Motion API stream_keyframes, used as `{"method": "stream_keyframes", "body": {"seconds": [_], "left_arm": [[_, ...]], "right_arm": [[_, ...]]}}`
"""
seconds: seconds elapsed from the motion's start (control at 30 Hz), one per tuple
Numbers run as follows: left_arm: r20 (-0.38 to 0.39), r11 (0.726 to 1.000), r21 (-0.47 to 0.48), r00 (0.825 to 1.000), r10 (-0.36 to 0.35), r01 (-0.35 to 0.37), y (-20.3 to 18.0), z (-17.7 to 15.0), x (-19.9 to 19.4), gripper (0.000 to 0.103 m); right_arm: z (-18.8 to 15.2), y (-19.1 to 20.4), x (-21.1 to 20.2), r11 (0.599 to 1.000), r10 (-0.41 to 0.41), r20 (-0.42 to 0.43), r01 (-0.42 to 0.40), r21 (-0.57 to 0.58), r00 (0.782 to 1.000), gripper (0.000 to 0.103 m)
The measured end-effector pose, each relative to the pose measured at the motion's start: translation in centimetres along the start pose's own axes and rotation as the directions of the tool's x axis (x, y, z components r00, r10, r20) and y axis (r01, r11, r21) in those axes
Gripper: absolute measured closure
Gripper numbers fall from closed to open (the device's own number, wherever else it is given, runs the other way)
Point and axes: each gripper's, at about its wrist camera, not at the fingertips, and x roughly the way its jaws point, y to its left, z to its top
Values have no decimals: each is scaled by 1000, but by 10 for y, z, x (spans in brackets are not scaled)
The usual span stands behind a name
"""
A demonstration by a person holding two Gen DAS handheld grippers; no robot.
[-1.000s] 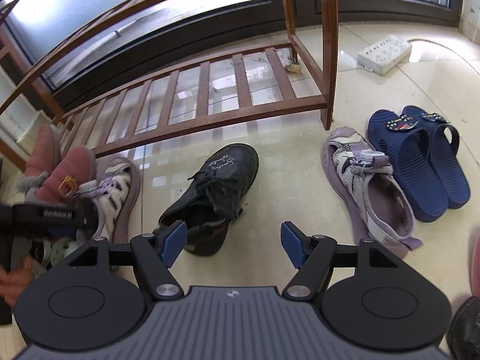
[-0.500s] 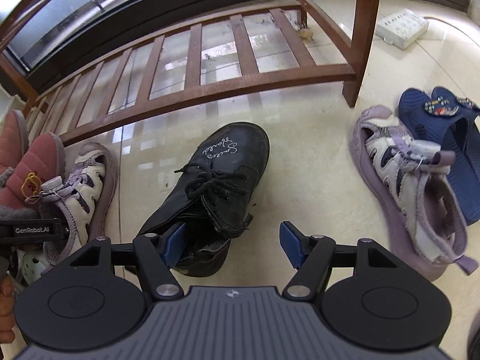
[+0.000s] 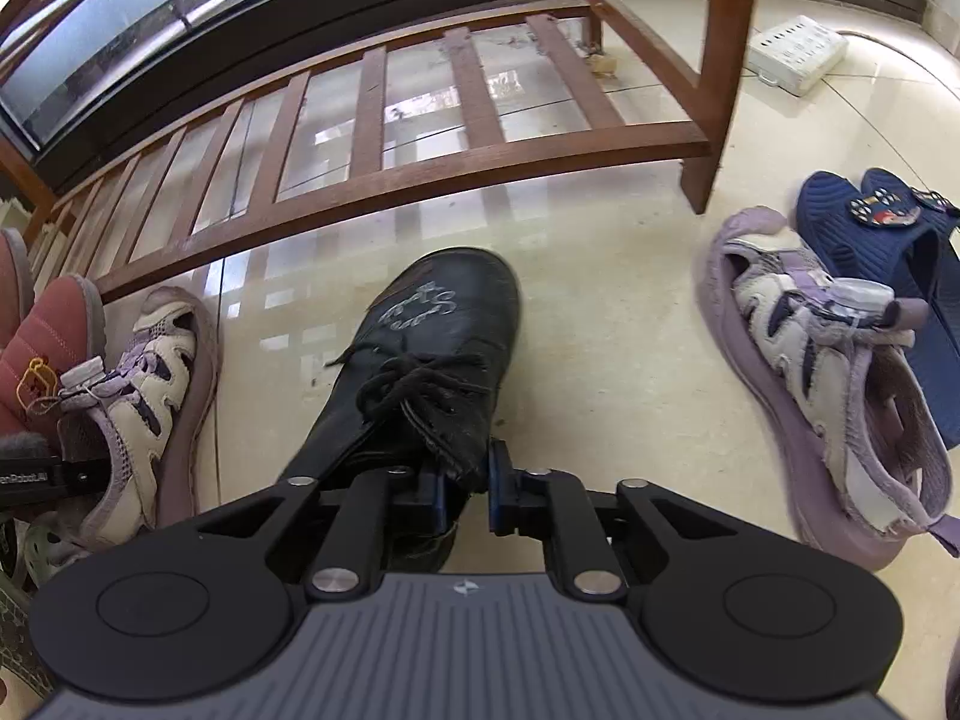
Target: Organize scattered shoes
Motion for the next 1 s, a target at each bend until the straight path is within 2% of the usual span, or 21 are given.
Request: {"method": "stream_keyframes", "body": {"seconds": [0.3,0.57,0.77,1.0], "left_arm": [[-35,990,-15,989,-144,143,-33,-18,-17,99],[-50,973,54,974,-222,224,-90,-48,-32,99],[-50,960,81,963,-266,269,-135,-61,-30,98],[-36,951,130,959,-279,282,-195,-71,-20,98]], "right_arm": [[-18,-27,-35,999,45,-6,-45,-4,999,94],[-52,-75,-106,999,34,1,-34,-25,999,94],[-80,-115,-146,1000,14,-13,-15,-22,1000,94],[-116,-158,-175,1000,6,-42,-7,-26,999,94]]}}
